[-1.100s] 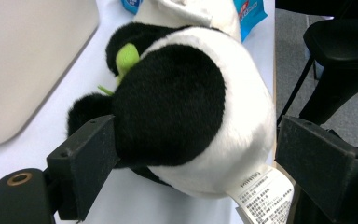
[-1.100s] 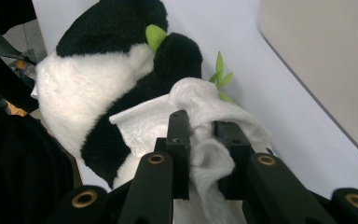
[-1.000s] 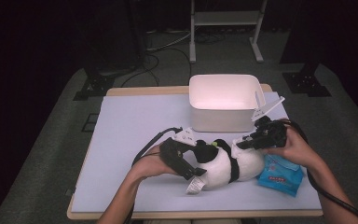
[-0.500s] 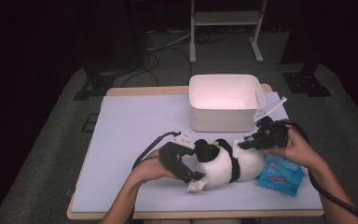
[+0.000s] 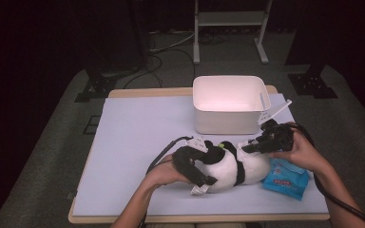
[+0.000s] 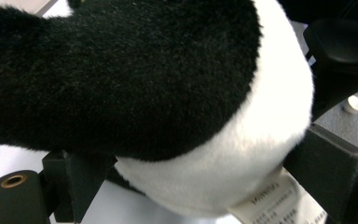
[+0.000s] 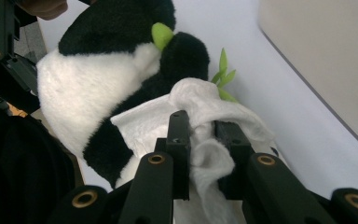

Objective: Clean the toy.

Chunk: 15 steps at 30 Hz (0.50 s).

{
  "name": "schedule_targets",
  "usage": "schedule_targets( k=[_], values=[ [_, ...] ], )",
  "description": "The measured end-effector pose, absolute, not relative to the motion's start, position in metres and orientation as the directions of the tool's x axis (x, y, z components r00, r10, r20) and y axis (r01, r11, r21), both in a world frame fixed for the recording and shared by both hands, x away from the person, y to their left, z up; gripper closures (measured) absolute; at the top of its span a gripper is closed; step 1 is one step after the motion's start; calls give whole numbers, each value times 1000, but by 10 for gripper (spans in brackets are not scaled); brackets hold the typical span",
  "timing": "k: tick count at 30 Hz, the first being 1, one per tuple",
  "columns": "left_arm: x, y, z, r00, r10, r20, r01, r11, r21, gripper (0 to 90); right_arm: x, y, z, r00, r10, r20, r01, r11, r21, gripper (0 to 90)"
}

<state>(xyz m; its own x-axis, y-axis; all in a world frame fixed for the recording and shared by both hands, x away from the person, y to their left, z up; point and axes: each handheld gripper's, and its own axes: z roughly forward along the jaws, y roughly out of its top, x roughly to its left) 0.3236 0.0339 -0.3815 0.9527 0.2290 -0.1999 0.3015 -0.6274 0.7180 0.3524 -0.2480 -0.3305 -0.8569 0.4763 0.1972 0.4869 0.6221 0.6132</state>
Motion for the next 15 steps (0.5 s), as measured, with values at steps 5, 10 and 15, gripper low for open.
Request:
schedule_targets(
  k=[5,10,15],
  values=[
    [326,40,-375,963,218,-161,263,-611,747,245,351,-247,-331,-856,472,210,492,621,610,778],
    [329,47,-371,965,212,-154,254,-606,754,287,350,-240,-329,-864,456,214,483,629,609,779],
    [331,57,-368,965,216,-151,253,-606,754,300,350,-231,-327,-876,432,216,466,639,612,779]
  ],
)
